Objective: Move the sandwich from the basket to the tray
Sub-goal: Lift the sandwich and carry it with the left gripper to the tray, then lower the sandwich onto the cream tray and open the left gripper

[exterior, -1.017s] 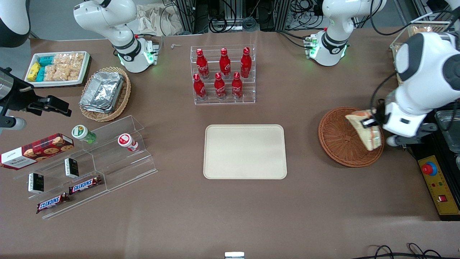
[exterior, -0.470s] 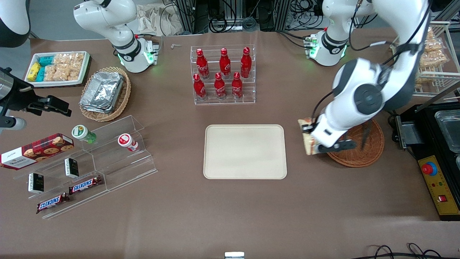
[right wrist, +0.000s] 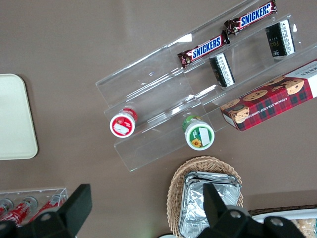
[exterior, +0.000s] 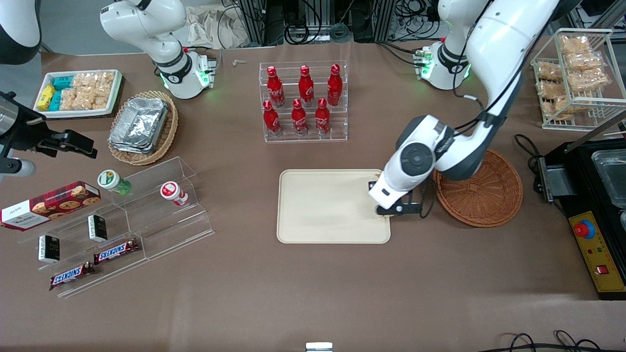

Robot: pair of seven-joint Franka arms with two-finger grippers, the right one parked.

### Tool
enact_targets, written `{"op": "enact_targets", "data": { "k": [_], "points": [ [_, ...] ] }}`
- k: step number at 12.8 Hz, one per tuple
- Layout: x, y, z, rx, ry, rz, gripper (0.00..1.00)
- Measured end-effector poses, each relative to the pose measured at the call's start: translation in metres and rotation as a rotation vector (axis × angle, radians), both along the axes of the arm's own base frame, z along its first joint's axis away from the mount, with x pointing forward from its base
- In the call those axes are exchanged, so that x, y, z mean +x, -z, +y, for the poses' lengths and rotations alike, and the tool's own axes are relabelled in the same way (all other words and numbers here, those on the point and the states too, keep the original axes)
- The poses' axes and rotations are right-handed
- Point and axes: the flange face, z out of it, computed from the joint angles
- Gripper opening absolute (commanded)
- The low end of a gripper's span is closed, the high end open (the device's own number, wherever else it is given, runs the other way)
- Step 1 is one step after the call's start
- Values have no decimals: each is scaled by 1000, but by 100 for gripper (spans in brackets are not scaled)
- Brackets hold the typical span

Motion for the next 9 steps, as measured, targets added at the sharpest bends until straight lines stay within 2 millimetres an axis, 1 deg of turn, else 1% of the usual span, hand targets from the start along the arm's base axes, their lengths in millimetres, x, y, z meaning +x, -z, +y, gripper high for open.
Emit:
{"op": "enact_targets", "data": {
  "k": [3,4,5,6,7,8,9],
  "points": [
    [6,16,-4,-8,13,-31,10],
    [7,21,-4,-4,15,-36,24],
    [7,25,-4,-4,16,-39,35],
    [8,29,-5,-6,16,-40,50],
    [7,32,-7,-10,19,-38,56],
    [7,35,-10,-12,23,-35,91],
    [6,36,-12,-13,25,-34,100]
  ]
}}
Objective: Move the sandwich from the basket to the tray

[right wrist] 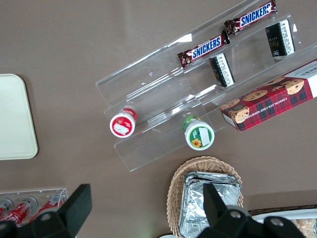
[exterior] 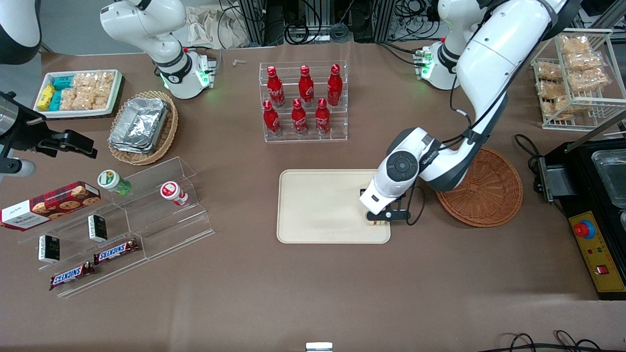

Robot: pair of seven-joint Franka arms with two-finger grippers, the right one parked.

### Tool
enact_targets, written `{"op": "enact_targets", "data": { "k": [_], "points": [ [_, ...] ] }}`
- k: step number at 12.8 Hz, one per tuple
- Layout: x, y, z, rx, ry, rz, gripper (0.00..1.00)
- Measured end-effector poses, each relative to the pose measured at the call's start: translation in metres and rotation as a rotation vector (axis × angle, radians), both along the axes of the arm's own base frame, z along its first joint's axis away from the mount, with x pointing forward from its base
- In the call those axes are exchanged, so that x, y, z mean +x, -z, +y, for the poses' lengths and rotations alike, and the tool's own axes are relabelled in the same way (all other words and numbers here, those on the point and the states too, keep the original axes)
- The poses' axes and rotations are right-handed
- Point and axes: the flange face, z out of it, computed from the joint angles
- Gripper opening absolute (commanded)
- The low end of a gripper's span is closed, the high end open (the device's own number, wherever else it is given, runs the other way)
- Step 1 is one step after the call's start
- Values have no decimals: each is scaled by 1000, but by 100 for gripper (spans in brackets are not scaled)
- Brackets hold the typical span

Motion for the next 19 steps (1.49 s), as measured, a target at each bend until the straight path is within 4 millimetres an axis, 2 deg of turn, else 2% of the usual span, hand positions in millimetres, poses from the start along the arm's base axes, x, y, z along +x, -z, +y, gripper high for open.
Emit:
{"op": "enact_targets", "data": {
  "k": [5,8,11,14,17,19],
  "points": [
    [6,-5,1,2,-1,-19,100],
    [23,-28,9,47,-22,-5,100],
    [42,-77,34,113,-3,41,100],
    [53,-148,79,79,21,36,100],
    [44,-208,129,97,57,28,100],
    [29,-233,169,86,81,18,100]
  ]
}}
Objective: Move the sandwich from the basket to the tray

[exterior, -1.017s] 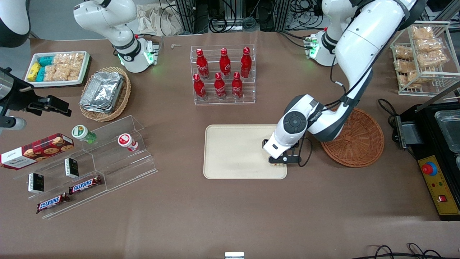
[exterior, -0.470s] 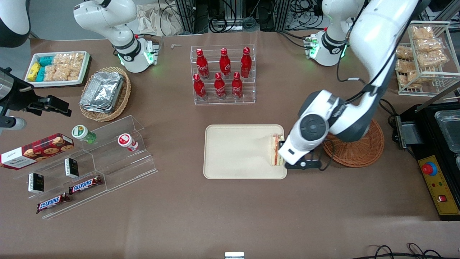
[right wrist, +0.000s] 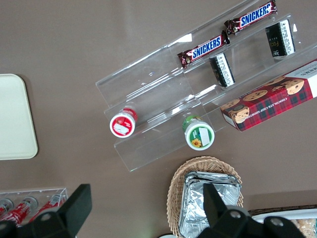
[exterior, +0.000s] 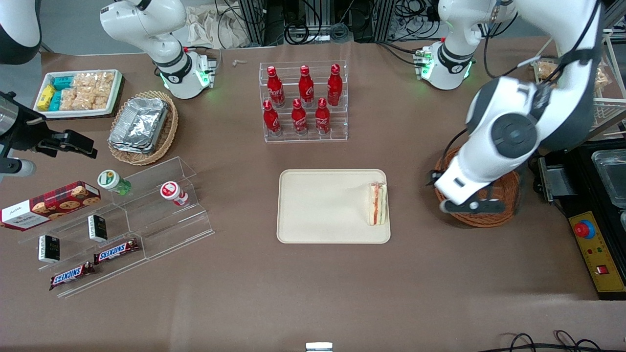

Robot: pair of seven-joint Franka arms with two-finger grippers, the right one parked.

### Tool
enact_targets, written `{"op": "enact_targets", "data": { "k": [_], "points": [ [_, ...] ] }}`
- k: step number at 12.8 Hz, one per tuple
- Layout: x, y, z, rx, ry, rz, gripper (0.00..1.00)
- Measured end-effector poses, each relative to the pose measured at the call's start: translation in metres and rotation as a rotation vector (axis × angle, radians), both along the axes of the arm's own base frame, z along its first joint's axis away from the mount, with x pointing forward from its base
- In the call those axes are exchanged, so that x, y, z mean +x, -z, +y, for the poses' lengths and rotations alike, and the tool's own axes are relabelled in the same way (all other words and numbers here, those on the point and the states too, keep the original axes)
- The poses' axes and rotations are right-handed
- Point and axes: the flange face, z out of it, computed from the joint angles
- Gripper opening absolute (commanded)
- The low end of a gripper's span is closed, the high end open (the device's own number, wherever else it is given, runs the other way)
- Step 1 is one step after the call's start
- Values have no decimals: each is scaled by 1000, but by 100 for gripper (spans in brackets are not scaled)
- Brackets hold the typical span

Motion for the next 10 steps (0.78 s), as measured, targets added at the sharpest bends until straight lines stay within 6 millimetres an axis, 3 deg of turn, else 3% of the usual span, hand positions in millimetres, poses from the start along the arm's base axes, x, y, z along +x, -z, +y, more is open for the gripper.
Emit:
{"op": "enact_targets", "data": {
  "k": [5,7,10],
  "points": [
    [-34,-63,131,-52,109,-18,100],
    [-43,-77,150,-60,158,-5,100],
    [-35,-88,151,-63,205,-24,100]
  ]
}}
